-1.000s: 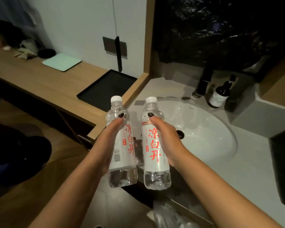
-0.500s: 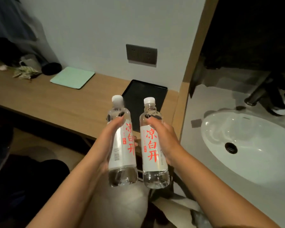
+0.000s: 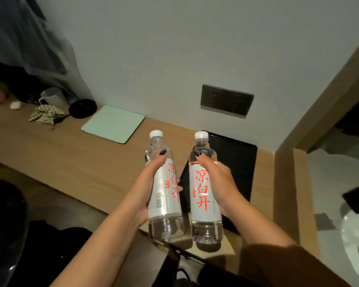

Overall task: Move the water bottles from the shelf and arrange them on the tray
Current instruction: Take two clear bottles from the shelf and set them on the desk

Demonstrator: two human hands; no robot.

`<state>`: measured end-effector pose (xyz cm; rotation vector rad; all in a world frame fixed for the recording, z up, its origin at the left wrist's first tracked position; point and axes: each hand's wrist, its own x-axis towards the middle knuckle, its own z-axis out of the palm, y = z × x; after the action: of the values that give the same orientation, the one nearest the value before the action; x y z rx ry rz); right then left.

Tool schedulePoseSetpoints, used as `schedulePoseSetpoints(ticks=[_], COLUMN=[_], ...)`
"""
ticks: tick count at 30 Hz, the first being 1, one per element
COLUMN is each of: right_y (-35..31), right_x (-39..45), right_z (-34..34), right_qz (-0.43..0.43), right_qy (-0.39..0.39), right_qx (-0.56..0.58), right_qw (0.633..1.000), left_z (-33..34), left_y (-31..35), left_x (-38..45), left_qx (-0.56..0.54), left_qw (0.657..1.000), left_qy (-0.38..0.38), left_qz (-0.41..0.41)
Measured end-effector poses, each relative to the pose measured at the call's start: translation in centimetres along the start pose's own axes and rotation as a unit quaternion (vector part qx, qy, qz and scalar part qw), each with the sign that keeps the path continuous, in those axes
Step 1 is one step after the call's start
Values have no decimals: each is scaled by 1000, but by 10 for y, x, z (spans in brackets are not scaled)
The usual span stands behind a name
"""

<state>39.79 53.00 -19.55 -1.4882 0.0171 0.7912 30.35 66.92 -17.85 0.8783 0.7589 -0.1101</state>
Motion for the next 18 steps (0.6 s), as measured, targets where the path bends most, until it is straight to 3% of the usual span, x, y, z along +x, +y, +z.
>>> schedulePoseSetpoints(ticks=[9, 18], right_y=[-47, -46], right_x=[109, 179], right_z=[54, 96], right_qz=[-33, -67], right_qy=[50, 166], right_qx=[-67, -149], right_qw=[996, 972], left_z=[-44, -92], left_y=[94, 145], left_x=[92, 182], left_qx=[95, 270], left_qw=[989, 953], left_qy=[87, 72], left_qz=[75, 117])
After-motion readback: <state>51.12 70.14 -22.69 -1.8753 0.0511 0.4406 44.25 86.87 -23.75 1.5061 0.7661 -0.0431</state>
